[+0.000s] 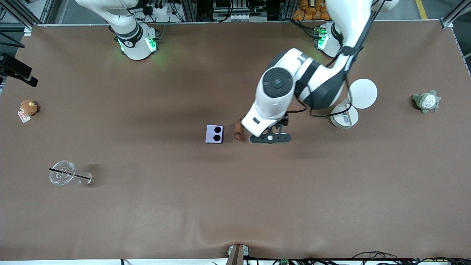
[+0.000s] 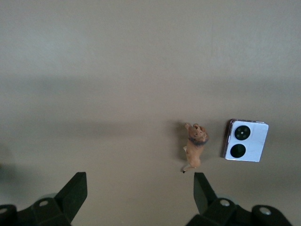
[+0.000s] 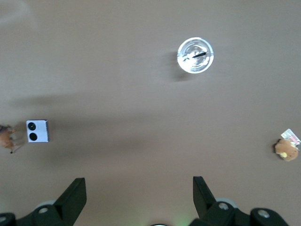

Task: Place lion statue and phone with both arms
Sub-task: 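Reach the left gripper over the brown lion statue, then grasp the lion statue with the left gripper while the right gripper reaches the phone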

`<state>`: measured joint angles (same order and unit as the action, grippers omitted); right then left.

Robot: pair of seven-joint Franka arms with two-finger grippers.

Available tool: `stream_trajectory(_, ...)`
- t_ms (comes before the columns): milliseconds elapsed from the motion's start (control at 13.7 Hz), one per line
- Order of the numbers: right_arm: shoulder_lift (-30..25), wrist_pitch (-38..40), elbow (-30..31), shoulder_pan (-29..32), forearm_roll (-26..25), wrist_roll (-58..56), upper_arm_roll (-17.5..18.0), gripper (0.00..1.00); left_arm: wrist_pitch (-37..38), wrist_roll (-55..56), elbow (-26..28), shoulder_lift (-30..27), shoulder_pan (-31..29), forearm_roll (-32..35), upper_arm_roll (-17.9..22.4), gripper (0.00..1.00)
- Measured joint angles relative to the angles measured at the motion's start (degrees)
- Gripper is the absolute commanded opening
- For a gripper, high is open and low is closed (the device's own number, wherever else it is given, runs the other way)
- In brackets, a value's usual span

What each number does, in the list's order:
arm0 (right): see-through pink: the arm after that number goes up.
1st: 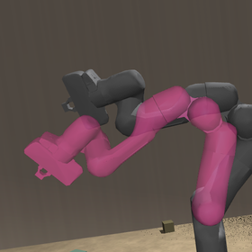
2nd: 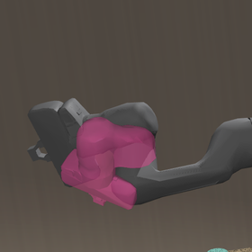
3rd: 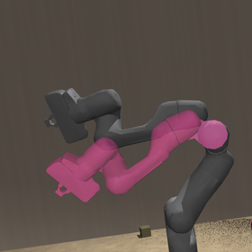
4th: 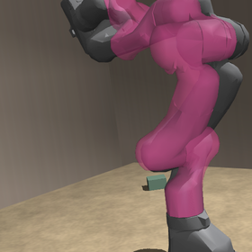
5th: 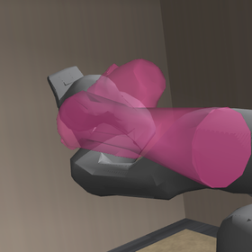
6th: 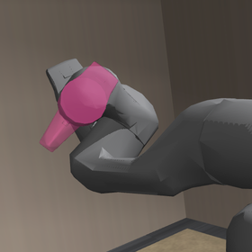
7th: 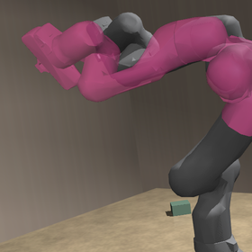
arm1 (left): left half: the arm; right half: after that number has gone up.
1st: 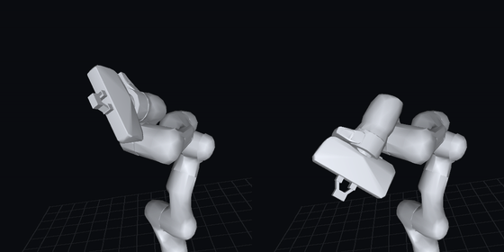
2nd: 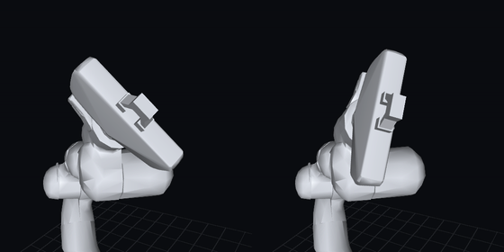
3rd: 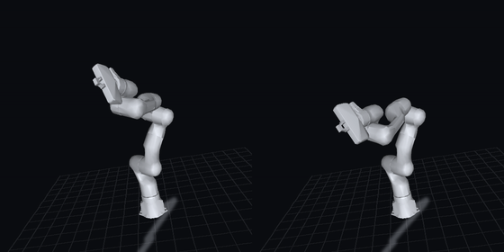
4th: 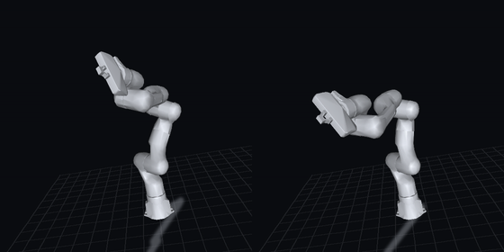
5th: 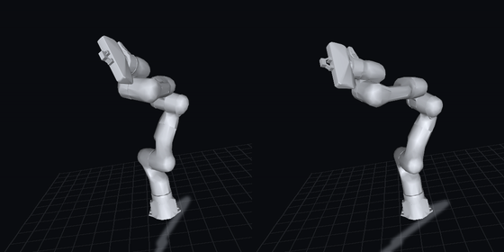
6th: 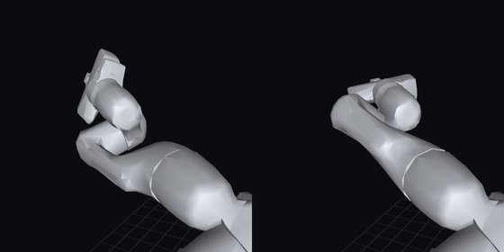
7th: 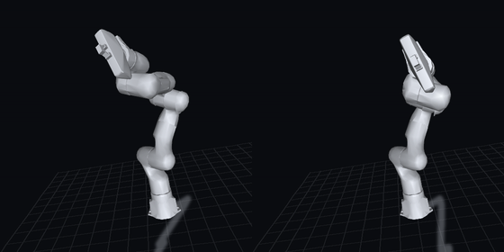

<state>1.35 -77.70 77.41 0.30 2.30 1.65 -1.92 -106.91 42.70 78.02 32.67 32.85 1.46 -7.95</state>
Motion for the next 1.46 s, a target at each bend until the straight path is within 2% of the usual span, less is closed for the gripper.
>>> stream_trajectory(366,2.5,0.3,0.4,-7.7,0.3,1.8,0.3,1.00,-6.1,8.0,0.0,7.0,4.4,0.0,0.0,1.00)
stream_trajectory(659,4.7,0.3,0.6,-9.9,2.5,9.7,0.3,1.00,-12.2,8.0,0.0,11.2,6.4,0.0,0.1,1.00)
stream_trajectory(732,4.9,0.3,1.2,-9.9,4.0,11.7,0.3,1.00,-13.1,8.0,0.0,12.0,7.1,0.0,0.1,0.94)
stream_trajectory(805,5.1,0.3,2.2,-10.0,5.3,12.8,0.3,1.00,-13.7,8.1,0.0,12.7,7.7,0.0,0.1,0.80)
stream_trajectory(878,5.4,0.3,3.4,-10.0,6.3,13.2,0.3,1.00,-14.0,8.1,0.0,13.1,8.3,0.0,0.1,0.72)
stream_trajectory(1024,6.2,0.3,5.8,-10.0,7.3,13.1,0.3,1.00,-14.0,8.2,0.0,13.6,8.9,2.2,0.2,0.72)
stream_trajectory(1171,7.0,0.1,7.3,-10.0,7.5,10.2,0.2,1.00,-14.0,8.2,0.1,14.1,9.0,4.8,0.3,0.63)
stream_trajectory(1390,7.9,0.0,7.9,-10.0,7.5,5.4,0.0,1.00,-14.2,8.2,0.2,15.3,9.0,5.2,0.5,0.60)
stream_trajectory(1463,8.3,-0.4,8.0,-10.0,7.5,4.9,0.0,1.00,-14.4,8.2,0.2,15.7,9.0,5.2,0.5,0.51)
